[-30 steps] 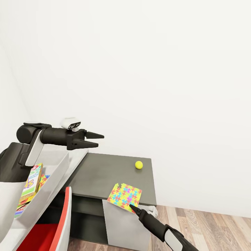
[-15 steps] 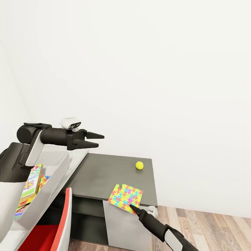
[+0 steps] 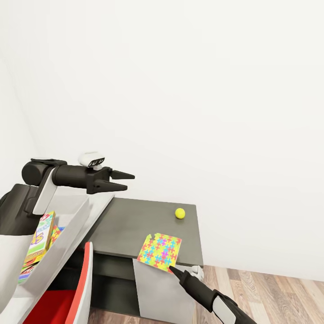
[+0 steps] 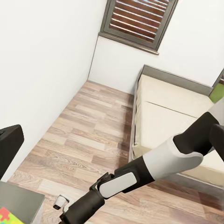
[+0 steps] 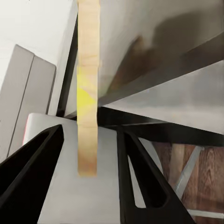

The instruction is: Put all the toys in the child's room - the three board games (two on the bed and one on the table), the two jigsaw puzzles on the table, and the tennis ball on the table - inside the toy box on the table in the child's room.

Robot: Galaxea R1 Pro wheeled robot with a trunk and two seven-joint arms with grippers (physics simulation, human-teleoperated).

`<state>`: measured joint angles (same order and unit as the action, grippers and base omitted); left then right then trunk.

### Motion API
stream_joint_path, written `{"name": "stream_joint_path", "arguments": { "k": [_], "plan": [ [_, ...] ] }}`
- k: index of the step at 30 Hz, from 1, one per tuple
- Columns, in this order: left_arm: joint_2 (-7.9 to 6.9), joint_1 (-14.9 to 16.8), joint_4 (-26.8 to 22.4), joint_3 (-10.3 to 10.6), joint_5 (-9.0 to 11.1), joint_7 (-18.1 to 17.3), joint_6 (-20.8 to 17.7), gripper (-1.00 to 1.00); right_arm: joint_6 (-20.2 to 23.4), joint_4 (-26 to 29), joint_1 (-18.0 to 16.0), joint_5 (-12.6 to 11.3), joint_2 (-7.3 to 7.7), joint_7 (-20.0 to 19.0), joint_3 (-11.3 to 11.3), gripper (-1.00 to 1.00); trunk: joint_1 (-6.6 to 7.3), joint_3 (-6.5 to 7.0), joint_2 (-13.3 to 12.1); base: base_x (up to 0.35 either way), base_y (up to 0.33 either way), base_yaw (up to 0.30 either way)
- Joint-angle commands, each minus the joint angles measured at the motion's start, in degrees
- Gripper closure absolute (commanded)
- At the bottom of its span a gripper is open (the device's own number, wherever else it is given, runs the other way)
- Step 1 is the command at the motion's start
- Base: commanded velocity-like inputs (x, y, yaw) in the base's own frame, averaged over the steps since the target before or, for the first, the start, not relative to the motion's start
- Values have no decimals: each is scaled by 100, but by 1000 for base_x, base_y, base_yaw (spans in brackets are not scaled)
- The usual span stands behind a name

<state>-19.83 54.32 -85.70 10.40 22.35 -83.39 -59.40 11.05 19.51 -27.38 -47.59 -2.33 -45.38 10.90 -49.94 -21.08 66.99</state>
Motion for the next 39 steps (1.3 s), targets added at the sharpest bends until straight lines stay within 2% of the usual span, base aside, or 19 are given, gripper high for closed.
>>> {"name": "stream_joint_path", "arguments": {
  "k": [1, 18, 19, 20, 23, 26, 28, 33, 39],
  "plan": [
    [-5, 7, 1, 8, 15, -10, -60, -100, 60, 0, -4, -65, 3, -6, 17, 100, 0, -7, 4, 0, 0, 0],
    [-38, -3, 21, -16, 11, -13, -60, -100, 61, 0, -4, -88, 12, -10, 17, 100, 0, -7, 4, 0, 0, 0],
    [-84, -7, 32, -18, 15, -18, -60, -100, 62, 2, -4, -90, 13, -12, 17, 100, 0, -7, 4, 0, 0, 0],
    [-201, -17, 50, -19, 29, -32, -60, -100, 62, 4, -4, -91, 13, -14, 17, 100, 0, -7, 4, 0, 0, 0],
    [-315, -38, 71, -30, 47, -45, -60, -100, 62, 7, -4, -92, 13, -36, 17, 100, 0, -7, 4, 0, 0, 0],
    [-524, -70, 112, -160, 76, -55, -60, -100, 61, 9, -4, -90, 15, -115, 17, 100, 22, 11, -36, 0, 0, 0],
    [-566, -97, 118, -182, 80, -56, -60, -100, 61, 9, -4, -93, 18, -130, 17, 100, 66, 47, -116, 0, 0, 0],
    [-605, -420, 257, -211, 84, -62, -60, -100, 61, 21, -4, -100, 73, -260, 17, 100, 175, 137, -317, 0, 0, 0],
    [-640, -1108, 908, -256, 106, -106, -60, -100, 50, 34, 1, -95, 139, -492, 12, 100, 307, 244, -557, 0, 0, 0]
  ]
}}
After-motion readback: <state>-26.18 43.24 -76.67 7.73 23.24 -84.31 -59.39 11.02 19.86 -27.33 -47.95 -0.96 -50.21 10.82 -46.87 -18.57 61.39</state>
